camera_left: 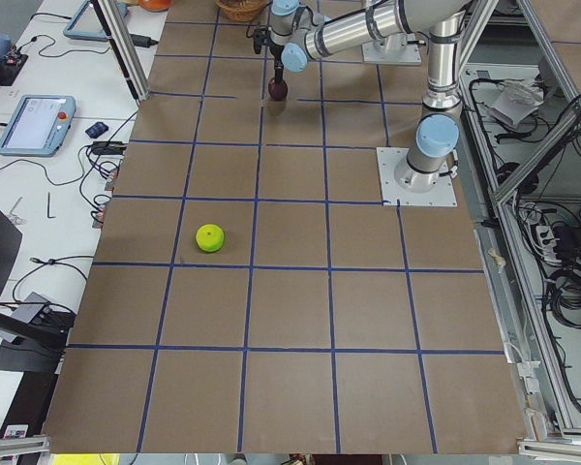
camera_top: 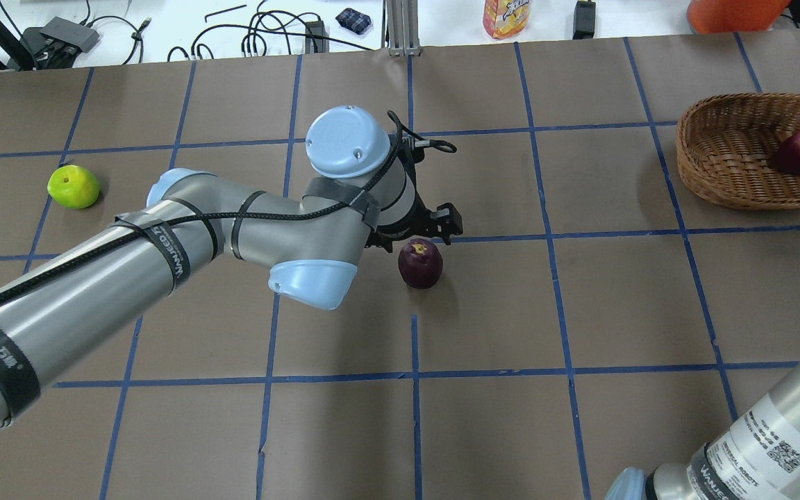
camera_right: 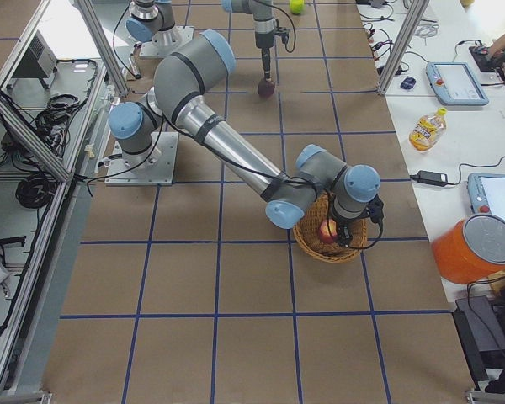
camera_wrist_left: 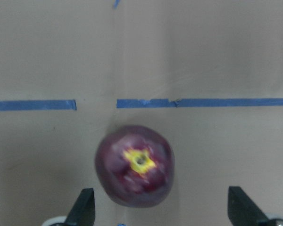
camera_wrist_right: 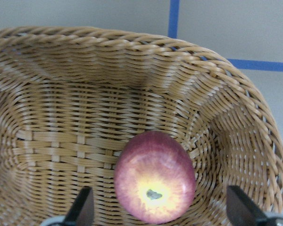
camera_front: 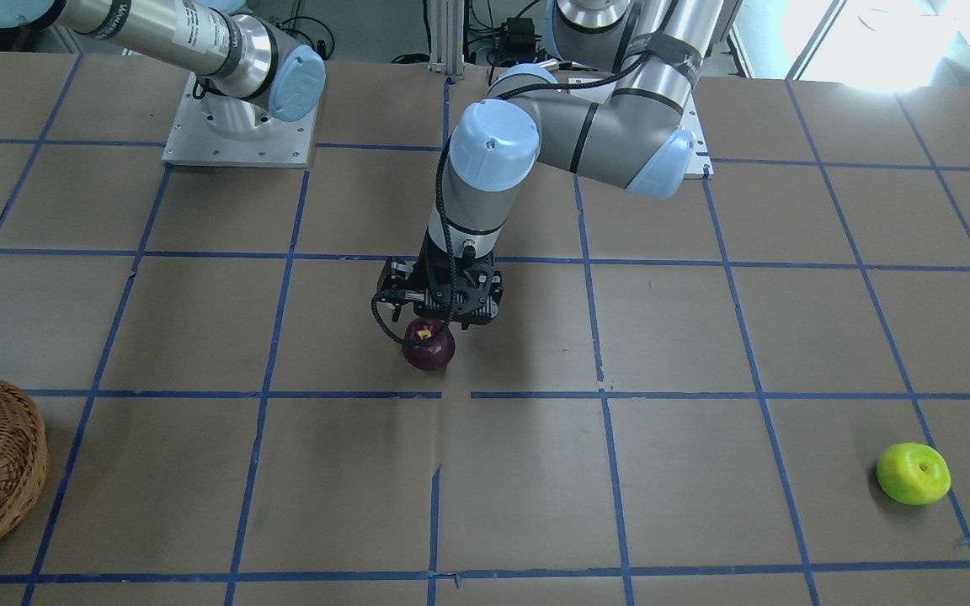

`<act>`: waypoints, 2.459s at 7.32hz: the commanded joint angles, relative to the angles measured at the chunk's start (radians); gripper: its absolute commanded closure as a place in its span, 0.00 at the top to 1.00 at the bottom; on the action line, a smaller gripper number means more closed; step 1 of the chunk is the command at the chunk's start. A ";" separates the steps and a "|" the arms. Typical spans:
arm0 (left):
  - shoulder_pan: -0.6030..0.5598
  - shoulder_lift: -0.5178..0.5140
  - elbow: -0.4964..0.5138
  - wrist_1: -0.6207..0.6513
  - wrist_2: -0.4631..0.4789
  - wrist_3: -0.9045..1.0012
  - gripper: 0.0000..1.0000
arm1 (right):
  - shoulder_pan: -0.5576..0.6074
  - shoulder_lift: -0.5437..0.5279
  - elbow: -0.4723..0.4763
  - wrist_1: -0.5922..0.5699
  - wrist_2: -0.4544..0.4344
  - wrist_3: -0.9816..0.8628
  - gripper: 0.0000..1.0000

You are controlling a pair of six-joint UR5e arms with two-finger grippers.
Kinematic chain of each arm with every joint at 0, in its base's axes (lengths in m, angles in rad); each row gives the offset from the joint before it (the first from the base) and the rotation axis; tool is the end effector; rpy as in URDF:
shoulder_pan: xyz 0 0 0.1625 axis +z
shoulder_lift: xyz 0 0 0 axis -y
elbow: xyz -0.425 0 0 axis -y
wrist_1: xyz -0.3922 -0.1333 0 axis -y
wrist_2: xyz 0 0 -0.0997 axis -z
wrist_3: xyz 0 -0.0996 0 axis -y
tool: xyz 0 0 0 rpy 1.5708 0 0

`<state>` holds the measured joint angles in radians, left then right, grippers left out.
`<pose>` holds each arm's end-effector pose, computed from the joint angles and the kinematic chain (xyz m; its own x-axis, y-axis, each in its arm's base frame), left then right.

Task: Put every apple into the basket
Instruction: 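Open left gripper and reach green apple while right returns to purple apple, then grasp the purple apple with right gripper while left grasps green apple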

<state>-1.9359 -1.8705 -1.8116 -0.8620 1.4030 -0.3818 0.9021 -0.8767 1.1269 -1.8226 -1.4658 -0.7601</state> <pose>-0.3459 -0.4850 0.2866 -0.9765 0.0078 0.2152 -0.0128 0.9955 -0.0941 -0.3533 -0.6789 0.2932 -0.9928 -0.0938 -0.0749 -0.0884 0.9934 -0.0734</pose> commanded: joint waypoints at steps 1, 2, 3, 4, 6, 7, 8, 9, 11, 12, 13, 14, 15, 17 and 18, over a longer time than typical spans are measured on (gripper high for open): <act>0.108 0.053 0.061 -0.168 0.042 0.184 1.00 | 0.125 -0.127 -0.003 0.197 -0.013 0.024 1.00; 0.212 0.069 0.064 -0.225 0.084 0.346 1.00 | 0.235 -0.189 -0.004 0.288 -0.018 0.094 1.00; 0.304 0.077 0.081 -0.236 0.086 0.436 1.00 | 0.359 -0.220 -0.001 0.310 -0.021 0.149 1.00; 0.402 0.077 0.083 -0.229 0.097 0.630 1.00 | 0.473 -0.240 0.002 0.315 -0.025 0.254 1.00; 0.649 0.019 0.130 -0.200 0.146 1.025 1.00 | 0.739 -0.254 0.002 0.351 -0.142 0.626 1.00; 0.716 -0.030 0.209 -0.227 0.142 1.110 1.00 | 0.850 -0.240 0.007 0.344 -0.124 0.830 1.00; 0.753 -0.080 0.242 -0.245 0.140 1.156 1.00 | 0.916 -0.208 0.019 0.339 -0.107 1.022 1.00; 0.829 -0.132 0.267 -0.236 0.137 1.160 1.00 | 0.963 -0.187 0.042 0.283 -0.032 1.164 1.00; 0.936 -0.209 0.305 -0.239 0.137 1.176 1.00 | 1.014 -0.192 0.158 0.203 0.002 1.248 1.00; 0.940 -0.255 0.337 -0.232 0.139 1.190 1.00 | 1.032 -0.199 0.247 0.102 0.013 1.269 1.00; 0.940 -0.307 0.368 -0.232 0.136 1.199 1.00 | 1.050 -0.215 0.355 -0.034 0.010 1.269 1.00; 0.934 -0.361 0.376 -0.218 0.136 1.202 1.00 | 1.051 -0.231 0.455 -0.141 0.001 1.268 1.00; 0.930 -0.380 0.393 -0.153 0.134 1.240 1.00 | 1.052 -0.243 0.515 -0.188 -0.008 1.266 1.00; 0.925 -0.407 0.440 -0.143 0.136 1.331 1.00 | 1.052 -0.246 0.547 -0.218 -0.008 1.263 1.00; 0.916 -0.404 0.443 -0.143 0.137 1.331 1.00 | 1.052 -0.242 0.550 -0.219 -0.008 1.262 1.00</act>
<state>-1.0119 -2.2695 -1.3824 -1.0089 1.5388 0.9329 1.9537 -1.1205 1.6646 -2.0307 -1.4736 0.5029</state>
